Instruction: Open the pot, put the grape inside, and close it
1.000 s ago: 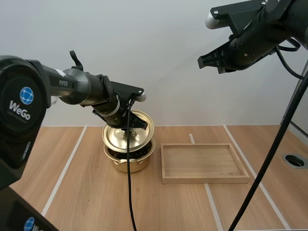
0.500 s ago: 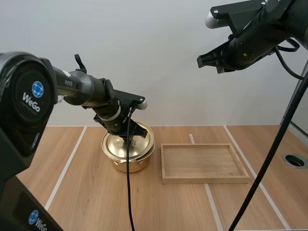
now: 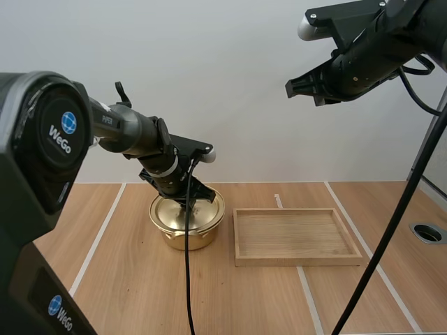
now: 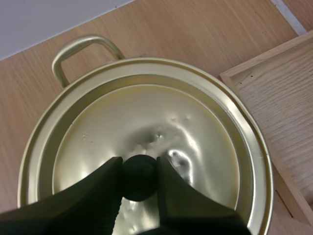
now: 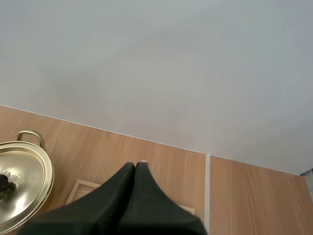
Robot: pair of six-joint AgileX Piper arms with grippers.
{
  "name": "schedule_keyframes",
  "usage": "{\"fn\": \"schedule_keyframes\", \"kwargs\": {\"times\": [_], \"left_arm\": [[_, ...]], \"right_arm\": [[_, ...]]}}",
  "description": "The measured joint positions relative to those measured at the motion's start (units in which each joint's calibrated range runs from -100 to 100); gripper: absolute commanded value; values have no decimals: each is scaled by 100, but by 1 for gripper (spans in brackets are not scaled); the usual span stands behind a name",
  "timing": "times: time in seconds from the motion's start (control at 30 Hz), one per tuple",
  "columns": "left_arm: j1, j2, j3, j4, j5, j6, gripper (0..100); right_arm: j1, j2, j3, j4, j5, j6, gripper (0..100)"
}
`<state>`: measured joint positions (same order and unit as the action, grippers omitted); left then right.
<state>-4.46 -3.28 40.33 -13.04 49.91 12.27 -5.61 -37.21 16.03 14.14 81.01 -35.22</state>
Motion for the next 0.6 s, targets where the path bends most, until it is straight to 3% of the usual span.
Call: {"fn": "schedule_keyframes", "kwargs": {"times": [0.43,0.53,0.6], "left_arm": [[5,11,-3,0,2,0,3],[5,11,-3,0,2,0,20],[5,11,-3,0,19,0,42]], "right_arm": [[0,0,0,0,0,0,0],[0,0,0,0,0,0,0],[0,0,0,0,0,0,0]]}}
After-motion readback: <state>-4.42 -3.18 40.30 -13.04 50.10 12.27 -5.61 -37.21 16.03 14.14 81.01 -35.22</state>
